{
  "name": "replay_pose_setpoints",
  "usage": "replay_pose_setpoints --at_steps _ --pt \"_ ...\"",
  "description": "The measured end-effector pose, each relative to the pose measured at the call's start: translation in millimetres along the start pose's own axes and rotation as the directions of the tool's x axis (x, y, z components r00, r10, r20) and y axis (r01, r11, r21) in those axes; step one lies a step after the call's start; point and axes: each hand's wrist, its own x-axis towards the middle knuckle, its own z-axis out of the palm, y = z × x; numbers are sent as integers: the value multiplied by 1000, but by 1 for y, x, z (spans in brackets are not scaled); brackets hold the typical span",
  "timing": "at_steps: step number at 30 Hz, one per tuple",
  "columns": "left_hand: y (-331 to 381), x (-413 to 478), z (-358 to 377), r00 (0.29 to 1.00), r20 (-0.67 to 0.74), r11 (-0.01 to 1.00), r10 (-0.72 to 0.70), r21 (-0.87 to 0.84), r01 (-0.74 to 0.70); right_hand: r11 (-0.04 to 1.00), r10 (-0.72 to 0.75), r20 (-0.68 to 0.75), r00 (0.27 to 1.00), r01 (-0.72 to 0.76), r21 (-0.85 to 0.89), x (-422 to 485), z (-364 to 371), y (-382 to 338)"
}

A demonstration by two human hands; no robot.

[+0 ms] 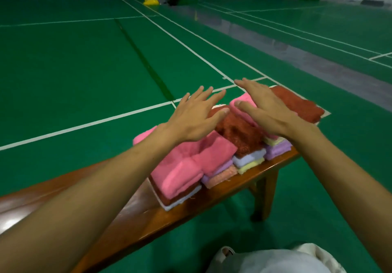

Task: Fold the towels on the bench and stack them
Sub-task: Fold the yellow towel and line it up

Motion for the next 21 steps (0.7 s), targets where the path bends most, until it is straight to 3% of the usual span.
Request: replay_pose_setpoints --at_steps 8,12,21 --pt "-98 -146 -57 969 -43 970 -244 -36 242 972 -187 105 977 168 164 10 66 -149" --pt "-151 -241 -82 925 -69 927 -375 -18 374 906 -313 128 941 255 338 7 110 -242" --pt "-261 -475 -118 690 -141 703 -710 -82 707 852 -448 348 824 274 447 -26 264 -434"
